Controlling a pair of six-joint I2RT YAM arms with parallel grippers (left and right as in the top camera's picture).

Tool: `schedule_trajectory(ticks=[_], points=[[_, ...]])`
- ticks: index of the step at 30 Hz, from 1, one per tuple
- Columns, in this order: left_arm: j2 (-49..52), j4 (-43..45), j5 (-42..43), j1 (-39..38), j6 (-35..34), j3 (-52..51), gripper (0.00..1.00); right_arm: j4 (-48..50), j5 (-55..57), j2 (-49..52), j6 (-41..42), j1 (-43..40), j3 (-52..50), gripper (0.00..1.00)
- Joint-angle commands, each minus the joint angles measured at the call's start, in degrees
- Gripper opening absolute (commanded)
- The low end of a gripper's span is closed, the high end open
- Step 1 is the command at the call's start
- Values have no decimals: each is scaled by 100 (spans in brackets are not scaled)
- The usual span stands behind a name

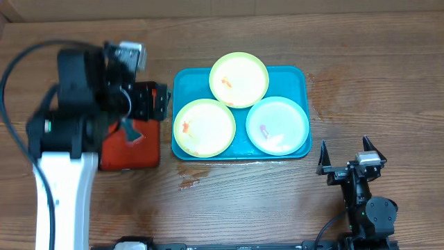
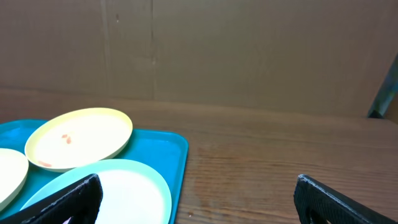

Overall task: Clean dirty plates on tray and stack at the side
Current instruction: 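Move the left gripper down to the sponge in the black tray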

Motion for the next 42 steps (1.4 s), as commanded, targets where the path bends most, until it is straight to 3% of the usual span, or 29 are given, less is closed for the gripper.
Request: schedule_trajectory(ticks=[1,3,7,10,20,23,28,36,42], points=[[605,-328,-9,-26,175,505,100,33,-26,-50,20,42,-59,100],[844,-264,-328,-26,48,503,100,33,-26,-50,20,42,-59,100],[1281,-225,-2417,166,-2396,503,100,33,-26,-50,20,42,-59,100],[1602,-149,-2662,396,-3272,503,100,33,-26,-50,20,42,-59,100],[2776,-39,-2546,1062,-3324,501,100,33,-26,-50,20,42,-59,100],[3145,-68,-1882,1215,-3320,501,100,33,-26,-50,20,42,-59,100],[3786,-170,-992,1222,-3305,496,91,33,-26,-50,20,42,-59,100],[4607,-136,-1102,1261,-3279,496,88,33,-26,-50,20,42,-59,100],[4715,-33,-1478,1353,-3274,496,92,33,-26,-50,20,42,-59,100]])
